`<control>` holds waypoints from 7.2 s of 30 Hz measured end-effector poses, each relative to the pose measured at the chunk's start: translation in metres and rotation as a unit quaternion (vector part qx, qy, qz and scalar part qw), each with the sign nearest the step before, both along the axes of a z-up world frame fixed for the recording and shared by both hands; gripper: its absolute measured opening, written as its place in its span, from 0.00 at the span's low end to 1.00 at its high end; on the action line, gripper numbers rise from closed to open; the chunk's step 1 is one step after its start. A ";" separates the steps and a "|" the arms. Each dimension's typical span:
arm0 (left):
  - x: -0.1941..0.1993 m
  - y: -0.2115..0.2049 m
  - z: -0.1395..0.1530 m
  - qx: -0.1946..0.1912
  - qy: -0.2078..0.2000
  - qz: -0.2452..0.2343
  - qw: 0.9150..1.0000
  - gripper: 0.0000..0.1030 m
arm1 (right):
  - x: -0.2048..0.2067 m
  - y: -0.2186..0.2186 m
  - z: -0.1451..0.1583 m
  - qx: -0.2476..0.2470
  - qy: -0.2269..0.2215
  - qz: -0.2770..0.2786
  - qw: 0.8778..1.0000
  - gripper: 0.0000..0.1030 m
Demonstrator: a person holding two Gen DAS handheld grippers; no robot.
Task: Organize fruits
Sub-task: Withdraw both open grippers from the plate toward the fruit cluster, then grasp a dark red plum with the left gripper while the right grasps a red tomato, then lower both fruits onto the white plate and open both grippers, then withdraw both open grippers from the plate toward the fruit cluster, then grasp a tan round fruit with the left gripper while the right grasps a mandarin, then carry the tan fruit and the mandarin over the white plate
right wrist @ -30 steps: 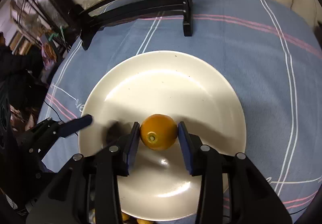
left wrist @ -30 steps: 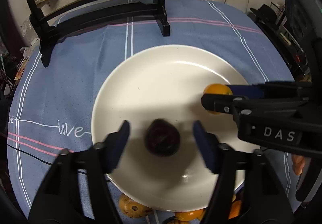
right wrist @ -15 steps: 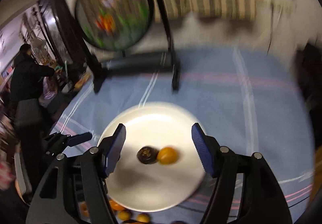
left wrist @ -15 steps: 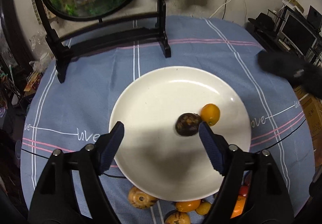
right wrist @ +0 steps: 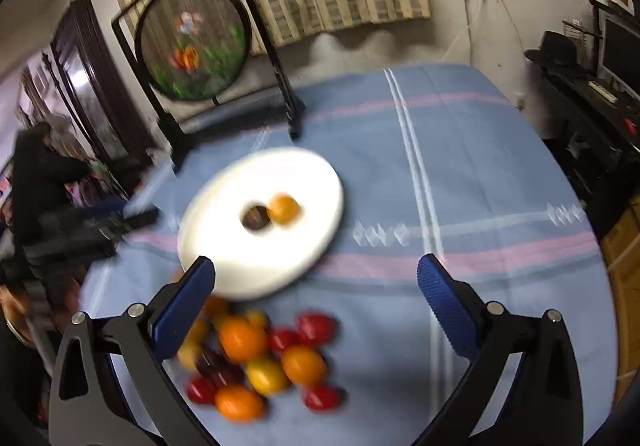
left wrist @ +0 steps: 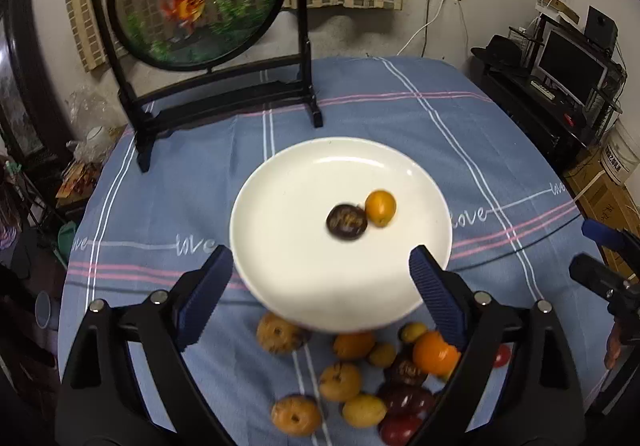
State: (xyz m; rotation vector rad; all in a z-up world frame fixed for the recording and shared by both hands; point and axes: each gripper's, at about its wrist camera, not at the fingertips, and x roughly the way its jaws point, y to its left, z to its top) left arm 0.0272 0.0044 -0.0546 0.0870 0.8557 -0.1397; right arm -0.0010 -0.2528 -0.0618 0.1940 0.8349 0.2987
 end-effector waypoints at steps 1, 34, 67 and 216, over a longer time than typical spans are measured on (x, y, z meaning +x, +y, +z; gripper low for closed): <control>-0.006 0.004 -0.002 0.000 0.004 0.004 1.000 0.89 | -0.012 -0.001 -0.005 -0.012 0.008 0.010 1.000 0.99; -0.111 -0.028 -0.113 -0.033 0.151 -0.054 0.986 0.85 | -0.045 0.029 -0.102 -0.113 0.131 0.175 0.969 0.30; -0.059 0.011 -0.021 -0.072 0.063 -0.048 0.994 0.41 | -0.020 0.043 -0.023 -0.033 0.064 0.155 0.985 0.30; -0.044 0.058 -0.047 -0.059 0.075 -0.041 0.995 0.45 | -0.038 0.086 -0.035 -0.013 0.103 0.167 0.980 0.43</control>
